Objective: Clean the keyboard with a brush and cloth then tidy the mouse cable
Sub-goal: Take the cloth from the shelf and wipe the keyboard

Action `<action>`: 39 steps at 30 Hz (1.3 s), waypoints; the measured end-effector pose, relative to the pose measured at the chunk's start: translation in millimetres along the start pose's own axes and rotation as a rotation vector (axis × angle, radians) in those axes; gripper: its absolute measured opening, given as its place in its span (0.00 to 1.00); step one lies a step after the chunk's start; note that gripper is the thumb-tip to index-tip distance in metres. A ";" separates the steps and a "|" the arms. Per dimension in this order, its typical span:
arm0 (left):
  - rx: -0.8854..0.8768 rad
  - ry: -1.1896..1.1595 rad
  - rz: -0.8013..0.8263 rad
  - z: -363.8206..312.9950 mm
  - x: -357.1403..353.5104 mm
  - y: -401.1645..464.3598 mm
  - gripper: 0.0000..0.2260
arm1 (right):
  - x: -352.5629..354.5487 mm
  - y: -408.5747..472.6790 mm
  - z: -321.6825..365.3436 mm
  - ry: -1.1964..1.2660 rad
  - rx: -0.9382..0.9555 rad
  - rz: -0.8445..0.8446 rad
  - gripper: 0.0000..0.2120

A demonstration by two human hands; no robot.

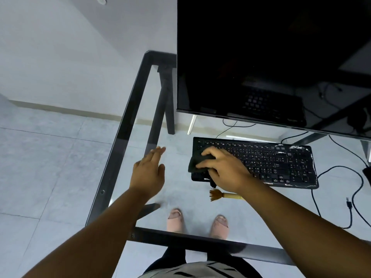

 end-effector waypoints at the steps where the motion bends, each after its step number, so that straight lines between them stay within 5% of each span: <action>1: -0.015 0.020 0.033 -3.5 0.1 8.2 0.24 | 0.7 -0.2 -1.0 -0.002 -0.038 -0.020 0.19; 11: -0.272 0.323 0.361 -40.6 -20.9 55.9 0.37 | -2.2 -18.9 -3.5 0.007 0.003 0.054 0.20; 22: -0.362 0.429 0.382 -47.0 -19.5 57.8 0.43 | -1.3 -21.3 11.1 -0.079 0.083 0.081 0.18; 39: -0.370 0.390 0.301 -58.9 -22.2 59.1 0.23 | 9.9 -36.0 -9.9 -0.143 0.002 0.055 0.18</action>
Point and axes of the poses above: each hand's wrist, its own y-axis towards the middle knuckle, its own x-axis out of the back of the hand, z = x × y, the point moved 6 cm from there along y, towards the middle knuckle, and after that the axes turned 11 degrees about -y, right-handed, at the moved point
